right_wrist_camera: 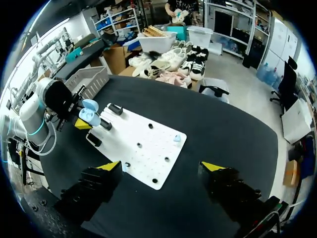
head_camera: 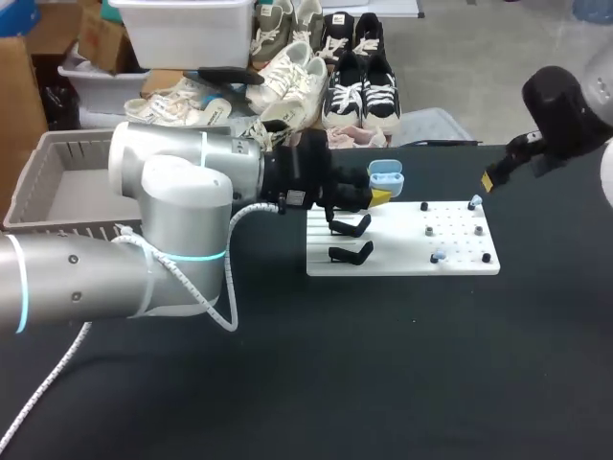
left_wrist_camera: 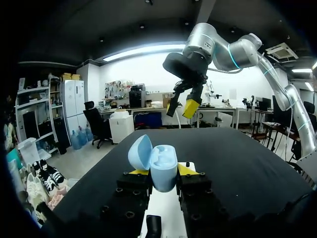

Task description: Pick up each earbud case from the left stands, insert the matching earbuds, close the lid, and place the case in the box.

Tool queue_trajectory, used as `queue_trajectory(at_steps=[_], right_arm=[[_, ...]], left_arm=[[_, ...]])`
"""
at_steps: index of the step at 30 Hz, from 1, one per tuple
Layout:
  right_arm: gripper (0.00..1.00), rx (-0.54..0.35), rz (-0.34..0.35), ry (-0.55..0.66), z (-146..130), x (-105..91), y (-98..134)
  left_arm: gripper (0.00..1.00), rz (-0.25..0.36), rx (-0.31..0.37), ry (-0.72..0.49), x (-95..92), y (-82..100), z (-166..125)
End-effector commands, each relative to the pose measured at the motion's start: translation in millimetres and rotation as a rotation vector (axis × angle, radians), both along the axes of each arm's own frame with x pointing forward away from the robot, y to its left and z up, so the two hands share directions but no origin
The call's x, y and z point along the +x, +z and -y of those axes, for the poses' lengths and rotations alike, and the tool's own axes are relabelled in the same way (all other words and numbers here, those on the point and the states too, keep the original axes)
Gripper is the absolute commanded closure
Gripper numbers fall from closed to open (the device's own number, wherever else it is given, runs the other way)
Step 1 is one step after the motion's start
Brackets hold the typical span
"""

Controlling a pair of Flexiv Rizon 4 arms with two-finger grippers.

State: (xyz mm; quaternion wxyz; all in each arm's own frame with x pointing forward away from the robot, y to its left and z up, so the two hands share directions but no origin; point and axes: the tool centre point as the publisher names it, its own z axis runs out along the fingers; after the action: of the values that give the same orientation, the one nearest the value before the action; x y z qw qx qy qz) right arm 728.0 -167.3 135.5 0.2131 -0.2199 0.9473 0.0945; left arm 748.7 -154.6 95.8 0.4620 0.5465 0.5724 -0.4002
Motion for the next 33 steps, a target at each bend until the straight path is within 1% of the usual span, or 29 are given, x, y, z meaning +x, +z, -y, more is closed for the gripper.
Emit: queue_trajectory(at_steps=[1, 9, 12, 16, 18, 22, 25, 28, 30, 33], right_arm=[[0.0, -0.139, -0.046, -0.003, -3, 16.1, -9], [0.0, -0.161, -0.066, 0.101, 10, 35.2, -36], [0.0, -0.18, -0.065, 0.123, 13, 41.1, -46], [0.0, -0.194, -0.085, 0.158, 20, 49.8, -60], [0.0, -0.194, -0.089, 0.179, 20, 52.4, -65], [0.0, -0.242, -0.101, 0.207, 13, 56.4, -75], [0.0, -0.255, -0.096, 0.205, 8, 56.9, -81], [0.0, -0.252, -0.089, 0.17, 3, 57.7, -85], [0.0, -0.266, -0.092, 0.145, 1, 58.6, -87], [0.0, -0.255, -0.099, 0.106, -2, 59.3, -89]], left_arm=[[1.0, 0.003, -0.003, 0.006, -1.9, -0.7, 0], [1.0, 0.003, -0.003, 0.006, -1.9, -0.7, 0], [1.0, 0.003, -0.003, 0.006, -1.9, -0.7, 0], [1.0, 0.003, -0.003, 0.006, -1.9, -0.7, 0], [1.0, 0.003, -0.003, 0.006, -1.9, -0.7, 0], [1.0, 0.003, -0.003, 0.006, -1.9, -0.7, 0], [1.0, 0.003, -0.003, 0.006, -1.9, -0.7, 0], [1.0, 0.003, -0.003, 0.006, -1.9, -0.7, 0], [1.0, 0.003, -0.003, 0.006, -1.9, -0.7, 0], [1.0, 0.003, -0.003, 0.006, -1.9, -0.7, 0]])
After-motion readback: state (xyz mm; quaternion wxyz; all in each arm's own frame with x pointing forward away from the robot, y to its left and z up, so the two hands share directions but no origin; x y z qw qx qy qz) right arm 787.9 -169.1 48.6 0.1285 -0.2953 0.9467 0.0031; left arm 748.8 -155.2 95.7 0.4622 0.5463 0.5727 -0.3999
